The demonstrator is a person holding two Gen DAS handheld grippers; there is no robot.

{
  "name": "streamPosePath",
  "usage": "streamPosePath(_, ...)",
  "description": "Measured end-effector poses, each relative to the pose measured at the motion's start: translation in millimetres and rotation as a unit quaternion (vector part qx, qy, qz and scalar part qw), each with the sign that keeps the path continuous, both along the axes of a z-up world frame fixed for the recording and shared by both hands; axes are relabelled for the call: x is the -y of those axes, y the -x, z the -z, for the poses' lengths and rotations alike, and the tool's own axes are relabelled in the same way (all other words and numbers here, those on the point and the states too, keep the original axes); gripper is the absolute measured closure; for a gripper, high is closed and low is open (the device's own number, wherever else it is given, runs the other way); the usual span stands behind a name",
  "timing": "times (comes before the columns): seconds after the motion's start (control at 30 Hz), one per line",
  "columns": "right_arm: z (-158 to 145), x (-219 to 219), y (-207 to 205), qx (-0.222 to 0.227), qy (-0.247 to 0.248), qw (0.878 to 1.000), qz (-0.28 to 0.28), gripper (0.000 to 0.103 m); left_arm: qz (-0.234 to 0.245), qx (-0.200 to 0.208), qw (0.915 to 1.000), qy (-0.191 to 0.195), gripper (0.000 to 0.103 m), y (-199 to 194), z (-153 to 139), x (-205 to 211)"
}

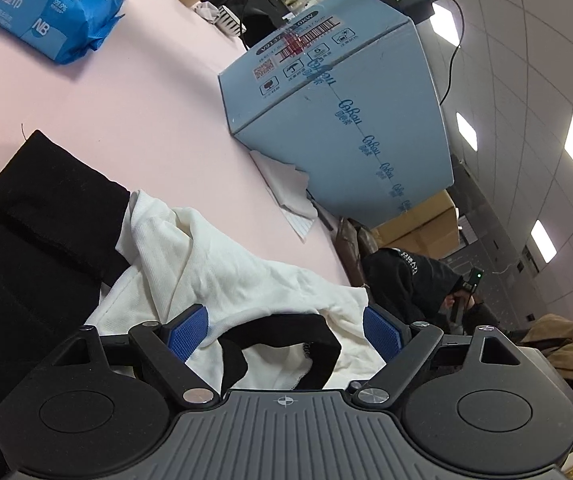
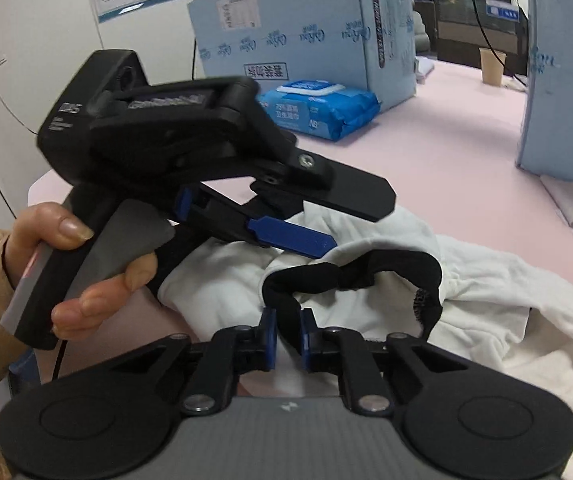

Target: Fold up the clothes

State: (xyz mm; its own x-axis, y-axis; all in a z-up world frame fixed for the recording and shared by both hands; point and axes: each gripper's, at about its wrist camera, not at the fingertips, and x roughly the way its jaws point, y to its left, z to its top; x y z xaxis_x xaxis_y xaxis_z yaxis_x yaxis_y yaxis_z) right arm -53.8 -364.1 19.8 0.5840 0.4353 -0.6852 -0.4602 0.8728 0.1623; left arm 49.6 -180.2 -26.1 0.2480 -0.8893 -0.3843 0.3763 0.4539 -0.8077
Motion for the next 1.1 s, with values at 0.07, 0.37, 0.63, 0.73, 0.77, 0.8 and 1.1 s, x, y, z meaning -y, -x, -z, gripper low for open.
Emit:
streamPosePath(0.07,-1,1,8,0.013,0.000,1.000,-0.015,0.096,0.000,-0.005,1.0000,0.003,0.016,-1,1,-1)
streamPosePath(0.37,2,17,39,0.021,0.001,1.000,-0.019,0.093,-0.004,-0.008,1.0000,0.002,0.016,-3,0,-1)
streamPosePath(0.63,-15,32,5,0.001,-0.114,0.993,0.044,0.054,-0.006,-0.018,0.9993,0.033,0.016,-2,-10,-9)
streamPosePath(0.73,-5,15,-8,-0.031,-0.089,0.995,0.034,0.063,0.000,-0.016,0.9994,0.032,0.016,-1,-11,-7)
streamPosePath(0.77,-2,8,-9,-0.037,-0.075,0.996,0.029,0.065,0.001,-0.018,0.9994,0.029,0.016,-2,-9,-6)
streamPosePath(0.8,1,0,-7,-0.039,-0.062,0.997,0.022,0.069,0.003,-0.022,0.9995,0.024,0.016,-3,-7,-4)
streamPosePath(1.1,-5,-18,39,0.071,0.025,0.997,-0.029,0.094,-0.004,-0.015,0.9999,0.002,0.016,-6,1,2)
